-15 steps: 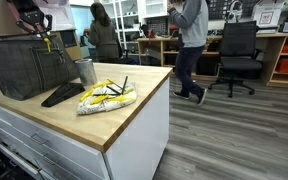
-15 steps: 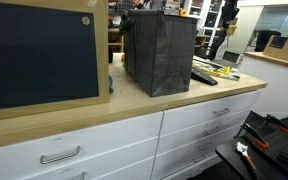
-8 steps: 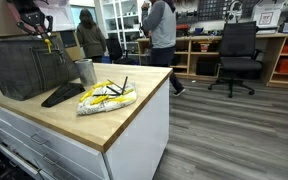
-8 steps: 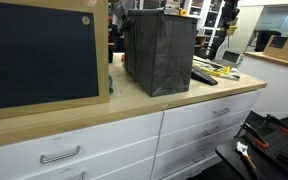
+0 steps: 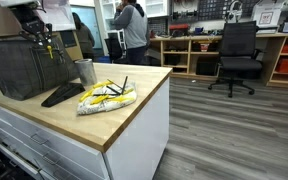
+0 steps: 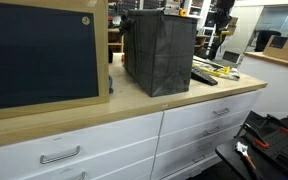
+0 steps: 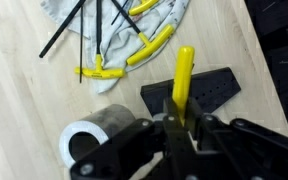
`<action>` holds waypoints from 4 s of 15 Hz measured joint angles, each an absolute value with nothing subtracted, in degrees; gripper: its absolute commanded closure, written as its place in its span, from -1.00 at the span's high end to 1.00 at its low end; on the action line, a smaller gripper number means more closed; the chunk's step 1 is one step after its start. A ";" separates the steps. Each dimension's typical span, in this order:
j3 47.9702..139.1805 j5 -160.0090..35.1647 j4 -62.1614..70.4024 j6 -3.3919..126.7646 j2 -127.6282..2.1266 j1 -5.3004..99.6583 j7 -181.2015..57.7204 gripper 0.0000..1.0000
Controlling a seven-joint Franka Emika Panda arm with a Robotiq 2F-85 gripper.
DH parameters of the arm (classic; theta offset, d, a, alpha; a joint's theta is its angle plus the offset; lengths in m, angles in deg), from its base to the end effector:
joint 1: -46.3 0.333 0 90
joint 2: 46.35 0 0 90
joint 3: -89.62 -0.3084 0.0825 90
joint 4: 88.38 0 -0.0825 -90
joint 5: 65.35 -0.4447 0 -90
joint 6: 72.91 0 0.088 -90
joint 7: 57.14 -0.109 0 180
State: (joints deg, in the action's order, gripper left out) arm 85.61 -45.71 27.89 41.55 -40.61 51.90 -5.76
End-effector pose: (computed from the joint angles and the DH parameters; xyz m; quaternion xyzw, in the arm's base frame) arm 0.5883 0.0790 0.4701 0.8150 0.5557 -0.0262 0.1623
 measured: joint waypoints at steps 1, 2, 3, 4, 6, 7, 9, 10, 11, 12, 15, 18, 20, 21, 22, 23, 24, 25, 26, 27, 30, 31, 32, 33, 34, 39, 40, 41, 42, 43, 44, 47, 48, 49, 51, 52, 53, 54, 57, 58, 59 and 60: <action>85.18 -44.79 28.49 43.04 -40.73 52.18 -5.75 -0.92; 84.70 -43.78 29.09 44.56 -40.82 52.39 -5.75 -0.92; 84.28 -42.95 29.77 46.17 -40.82 52.65 -5.75 -0.92; 83.88 -42.18 30.48 47.79 -40.81 52.97 -5.74 -0.92; 82.88 -41.22 32.02 51.25 -40.71 53.74 -5.71 -0.92; 82.39 -40.90 32.76 52.84 -40.59 54.20 -5.71 -0.92; 81.32 -40.79 34.31 56.00 -40.10 55.15 -5.71 -0.92; 80.96 -40.79 35.25 57.64 -39.69 55.62 -5.71 -0.92; 80.75 -40.80 36.38 59.01 -39.11 56.10 -5.71 -0.92; 80.62 -40.91 37.67 60.07 -38.40 56.51 -5.71 -0.92; 80.58 -42.17 42.11 61.75 -35.76 57.44 -5.71 -0.92; 80.58 -43.73 46.28 62.73 -33.46 58.23 -5.44 -0.92; 80.66 -44.75 48.60 63.76 -32.69 58.51 -5.06 -0.92; 80.84 -45.26 49.62 63.94 -32.45 58.56 -4.84 -0.92; 81.16 -45.75 50.60 63.98 -32.26 58.57 -4.55 -0.92; 81.61 -46.15 51.55 63.99 -32.14 58.56 -4.38 -0.92; 82.14 -46.39 52.39 64.00 -32.08 58.55 -4.25 -0.92; 82.76 -46.51 53.13 64.00 -32.05 58.54 -3.96 -0.92; 83.37 -46.61 53.75 64.01 -32.05 58.52 -3.34 -0.92; 83.93 -46.61 54.24 64.02 -32.06 58.48 -3.02 -0.92; 85.15 -46.63 55.09 64.02 -32.07 58.26 -1.97 -0.92; 85.36 -46.63 55.18 64.02 -32.07 58.13 -1.86 -0.92; 85.55 -46.63 55.20 64.02 -32.07 58.05 -1.67 -0.92; 85.76 -46.63 55.21 64.02 -32.07 58.02 -1.28 -0.92; 85.95 -46.63 55.21 64.02 -32.07 58.00 -1.11 -0.92; 86.65 -46.63 55.28 64.02 -32.08 57.74 -1.04 -0.92; 86.73 -46.63 55.29 64.02 -32.12 57.61 -1.04 -0.92; 86.78 -46.63 55.29 64.02 -32.17 57.41 -1.04 -0.92; 86.86 -46.63 55.29 64.02 -32.21 57.22 -1.03 -0.92; 87.01 -46.63 55.29 64.02 -32.26 57.09 -1.02 -0.92; 87.18 -46.63 55.29 64.02 -32.30 57.00 -1.02 -0.92; 87.53 -46.63 55.29 64.02 -32.48 56.67 -0.97 -0.92; 87.56 -46.63 55.29 64.02 -32.53 56.56 -0.94 -0.92; 87.57 -46.63 55.29 64.02 -32.59 56.52 -0.93 -0.92; 87.57 -46.63 55.29 64.02 -32.74 56.51 -0.93 -0.92; 87.57 -46.63 55.28 64.02 -32.82 56.51 -0.93 -0.92; 87.57 -46.63 55.28 64.02 -32.88 56.48 -0.93 -0.92; 87.57 -46.63 55.26 64.02 -32.94 56.43 -0.93 -0.92; 87.58 -46.62 55.07 64.09 -33.12 56.24 -0.93 -0.92; 87.58 -46.59 54.97 64.19 -33.19 56.17 -0.93 -0.92; 87.57 -46.57 54.82 64.34 -33.28 56.08 -0.93 -0.92; 87.57 -46.55 54.68 64.49 -33.36 55.96 -0.93 -0.92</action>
